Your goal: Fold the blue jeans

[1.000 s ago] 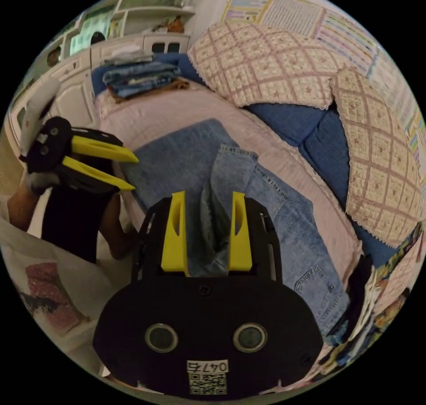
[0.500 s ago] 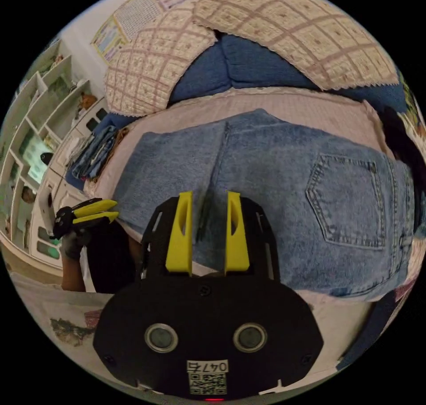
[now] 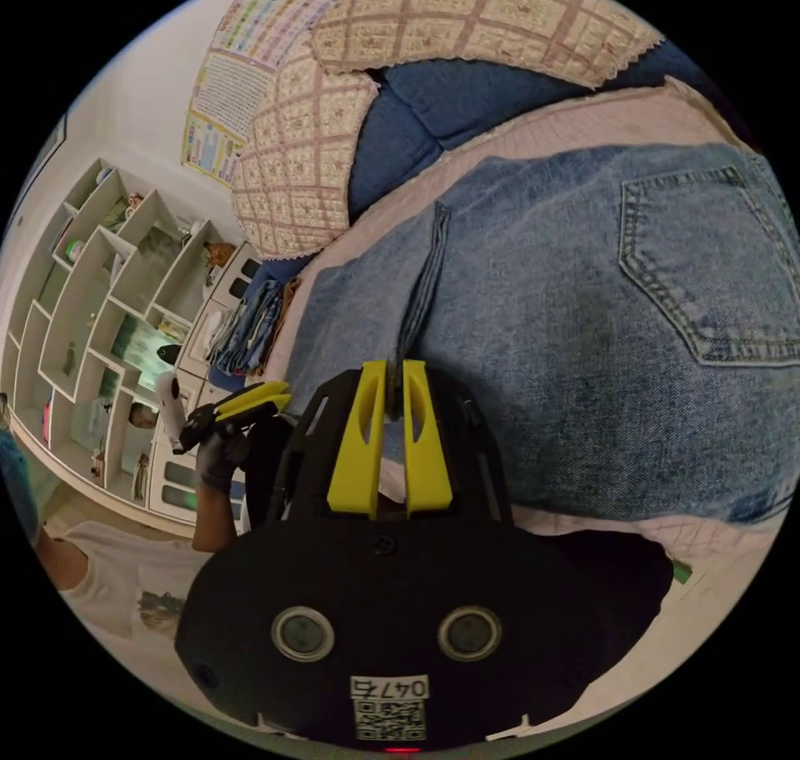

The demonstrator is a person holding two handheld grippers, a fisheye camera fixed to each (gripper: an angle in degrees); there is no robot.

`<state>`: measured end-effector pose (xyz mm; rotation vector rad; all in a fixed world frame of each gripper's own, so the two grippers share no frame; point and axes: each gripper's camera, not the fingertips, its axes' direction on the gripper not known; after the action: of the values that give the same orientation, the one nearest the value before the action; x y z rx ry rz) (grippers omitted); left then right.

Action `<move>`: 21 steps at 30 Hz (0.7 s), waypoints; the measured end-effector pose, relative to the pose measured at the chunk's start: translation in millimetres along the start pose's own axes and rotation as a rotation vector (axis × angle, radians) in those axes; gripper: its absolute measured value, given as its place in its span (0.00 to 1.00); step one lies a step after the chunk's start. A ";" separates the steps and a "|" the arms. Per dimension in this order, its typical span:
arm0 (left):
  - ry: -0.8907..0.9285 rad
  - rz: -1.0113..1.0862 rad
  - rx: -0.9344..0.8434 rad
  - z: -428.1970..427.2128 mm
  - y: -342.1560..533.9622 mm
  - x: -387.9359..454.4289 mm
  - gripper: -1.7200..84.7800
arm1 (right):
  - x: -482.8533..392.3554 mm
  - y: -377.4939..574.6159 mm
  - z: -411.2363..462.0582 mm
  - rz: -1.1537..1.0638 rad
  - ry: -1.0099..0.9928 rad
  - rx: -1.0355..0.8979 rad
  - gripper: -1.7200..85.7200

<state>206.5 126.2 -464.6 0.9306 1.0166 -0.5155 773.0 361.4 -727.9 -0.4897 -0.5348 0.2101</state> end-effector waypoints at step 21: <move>0.021 0.072 0.005 32.4 -140.7 -104.1 0.06 | 53.3 18.4 -142.4 0.002 0.082 -0.012 0.02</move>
<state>70.0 19.6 -423.3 0.9751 0.9975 -0.4490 892.8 338.5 -820.5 -0.5087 -0.4556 0.1876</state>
